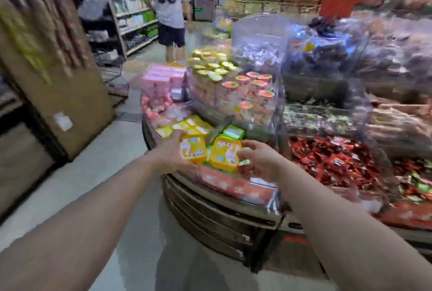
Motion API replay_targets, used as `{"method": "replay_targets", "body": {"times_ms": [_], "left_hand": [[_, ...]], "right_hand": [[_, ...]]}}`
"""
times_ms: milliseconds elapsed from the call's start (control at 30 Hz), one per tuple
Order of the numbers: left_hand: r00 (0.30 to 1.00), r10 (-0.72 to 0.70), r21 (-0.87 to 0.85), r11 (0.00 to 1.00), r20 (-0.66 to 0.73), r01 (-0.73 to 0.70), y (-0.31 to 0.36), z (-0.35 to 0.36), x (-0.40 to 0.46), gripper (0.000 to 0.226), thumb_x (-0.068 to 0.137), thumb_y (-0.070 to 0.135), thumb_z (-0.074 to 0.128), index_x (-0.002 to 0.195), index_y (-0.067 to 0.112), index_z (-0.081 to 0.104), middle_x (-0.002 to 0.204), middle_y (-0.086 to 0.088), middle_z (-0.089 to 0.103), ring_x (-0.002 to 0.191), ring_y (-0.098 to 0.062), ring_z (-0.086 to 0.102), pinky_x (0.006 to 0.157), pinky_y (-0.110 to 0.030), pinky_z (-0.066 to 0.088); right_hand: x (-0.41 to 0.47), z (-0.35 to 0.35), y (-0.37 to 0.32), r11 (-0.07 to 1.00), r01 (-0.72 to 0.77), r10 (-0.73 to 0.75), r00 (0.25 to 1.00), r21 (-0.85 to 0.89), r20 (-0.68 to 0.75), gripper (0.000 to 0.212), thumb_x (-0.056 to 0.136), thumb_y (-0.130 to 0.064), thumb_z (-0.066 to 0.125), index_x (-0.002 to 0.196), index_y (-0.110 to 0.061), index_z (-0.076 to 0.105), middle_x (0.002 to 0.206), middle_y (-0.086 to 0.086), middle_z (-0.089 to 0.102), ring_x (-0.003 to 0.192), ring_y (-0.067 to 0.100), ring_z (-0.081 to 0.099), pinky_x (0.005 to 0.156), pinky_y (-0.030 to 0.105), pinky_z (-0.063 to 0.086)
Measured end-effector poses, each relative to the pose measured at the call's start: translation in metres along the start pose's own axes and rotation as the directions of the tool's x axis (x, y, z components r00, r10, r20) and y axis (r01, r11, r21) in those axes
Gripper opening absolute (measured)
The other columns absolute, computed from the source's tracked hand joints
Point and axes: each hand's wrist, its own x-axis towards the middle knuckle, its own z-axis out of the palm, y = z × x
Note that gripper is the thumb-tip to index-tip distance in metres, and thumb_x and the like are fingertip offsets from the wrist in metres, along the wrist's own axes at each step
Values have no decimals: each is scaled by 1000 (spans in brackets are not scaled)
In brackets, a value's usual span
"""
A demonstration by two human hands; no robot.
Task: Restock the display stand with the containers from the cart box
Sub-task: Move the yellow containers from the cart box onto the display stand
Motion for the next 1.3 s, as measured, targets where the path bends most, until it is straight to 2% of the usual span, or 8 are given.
{"method": "replay_targets", "body": {"times_ms": [167,267,333,433,667,867,1100,1300], "left_hand": [[999,-37,-55,998,-27,36,-61,-74,25,84,67,6,85,135,11,35,95,11,53,76,4,51,55,-2,40],[998,-66,-47,997,-6,66,-89,-87,56,87,61,9,88,132,17,37,104,7,56,86,2,56,69,-5,46],[998,-68,-33,997,3,68,-100,-91,79,106,44,35,92,134,26,37,121,3,57,104,-9,59,92,-27,51],[996,-82,26,996,39,81,-117,-95,124,110,36,52,87,131,34,34,125,7,55,112,-14,57,98,-39,48],[992,-92,85,993,88,84,-137,-103,223,97,62,33,87,139,20,30,129,-1,48,110,-13,47,84,-24,38],[992,-71,65,996,105,65,-152,-114,281,109,61,34,88,147,26,22,147,-2,40,132,-17,40,99,-26,37],[976,42,117,991,214,-68,-158,-124,333,95,61,38,86,136,25,30,125,4,44,112,-13,48,85,-24,38],[900,185,85,968,395,-236,-153,-119,361,93,65,33,86,138,25,30,116,11,44,109,-6,41,86,-17,35]], "right_hand": [[63,86,-21,999,-19,18,1000,42,25,20,92,-3,55,106,-17,58,82,11,63,43,17,55,58,35,54],[97,104,-29,998,-56,56,998,29,-18,29,91,-3,56,118,-13,55,85,16,60,46,19,53,54,36,58],[120,107,-36,997,-68,70,997,33,-43,27,93,-2,53,118,-13,53,80,14,58,37,14,52,52,34,58],[160,106,-44,997,-68,70,997,48,-45,25,94,-1,50,116,-14,52,78,13,61,36,15,55,59,38,57],[263,99,-64,991,-112,116,991,69,-66,18,93,-3,51,108,-12,57,83,13,56,44,19,54,51,30,58],[324,87,-63,983,-163,177,968,87,-178,17,94,-2,49,102,-15,56,79,9,56,56,23,53,64,40,57],[368,101,-22,941,-248,326,853,231,-408,20,94,-4,47,115,-4,47,90,16,53,51,23,55,45,36,55],[361,112,-12,929,-266,364,785,258,-501,23,88,-14,57,109,-7,49,77,15,54,52,27,59,48,34,54]]}}
